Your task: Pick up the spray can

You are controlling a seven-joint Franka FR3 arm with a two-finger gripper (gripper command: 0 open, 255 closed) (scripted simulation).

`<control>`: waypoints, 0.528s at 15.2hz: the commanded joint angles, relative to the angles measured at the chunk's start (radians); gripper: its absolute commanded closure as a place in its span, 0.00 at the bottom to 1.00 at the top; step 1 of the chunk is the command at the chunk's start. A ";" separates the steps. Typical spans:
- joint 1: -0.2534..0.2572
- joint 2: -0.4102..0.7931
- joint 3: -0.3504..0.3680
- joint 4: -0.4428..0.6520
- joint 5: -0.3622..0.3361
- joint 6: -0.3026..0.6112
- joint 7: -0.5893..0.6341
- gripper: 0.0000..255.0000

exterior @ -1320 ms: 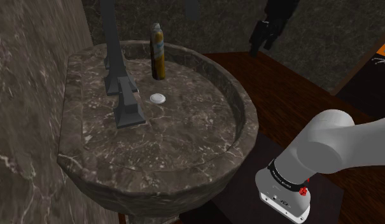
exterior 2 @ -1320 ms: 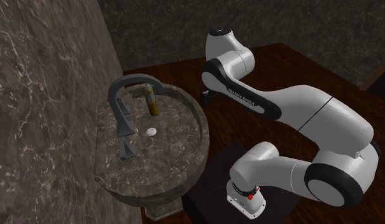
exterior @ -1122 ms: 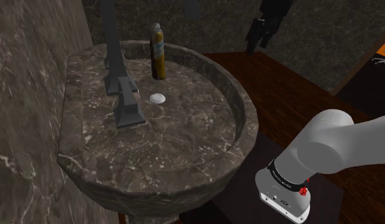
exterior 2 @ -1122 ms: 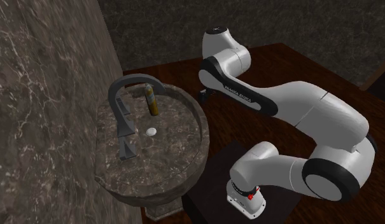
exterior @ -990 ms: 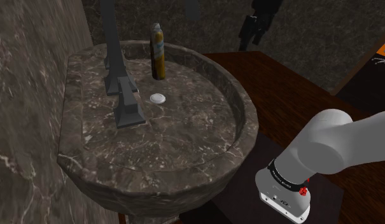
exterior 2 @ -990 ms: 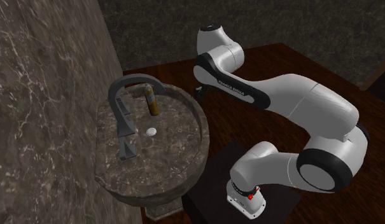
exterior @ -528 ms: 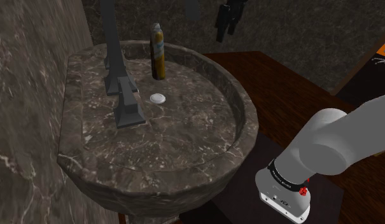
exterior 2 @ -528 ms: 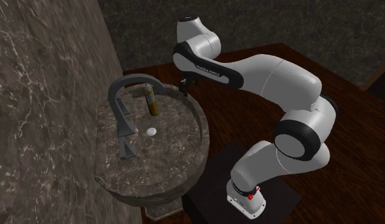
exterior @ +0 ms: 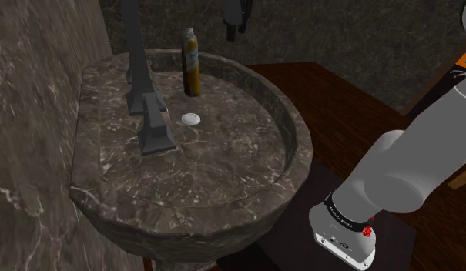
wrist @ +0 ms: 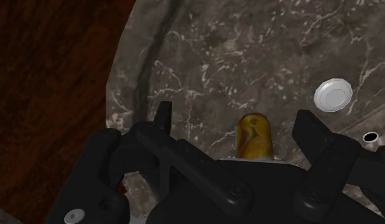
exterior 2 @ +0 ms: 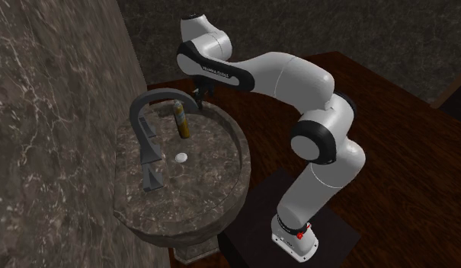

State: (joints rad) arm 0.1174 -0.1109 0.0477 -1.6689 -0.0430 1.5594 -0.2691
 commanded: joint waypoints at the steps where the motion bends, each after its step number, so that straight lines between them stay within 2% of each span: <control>1: 0.013 0.087 0.012 0.106 0.002 -0.026 -0.029 0.00; 5: 0.041 0.261 0.039 0.332 -0.001 -0.093 -0.081 0.00; 8: 0.069 0.412 0.061 0.548 -0.012 -0.168 -0.116 0.00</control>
State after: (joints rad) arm 0.1776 0.2512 0.1021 -1.1930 -0.0516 1.4174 -0.3702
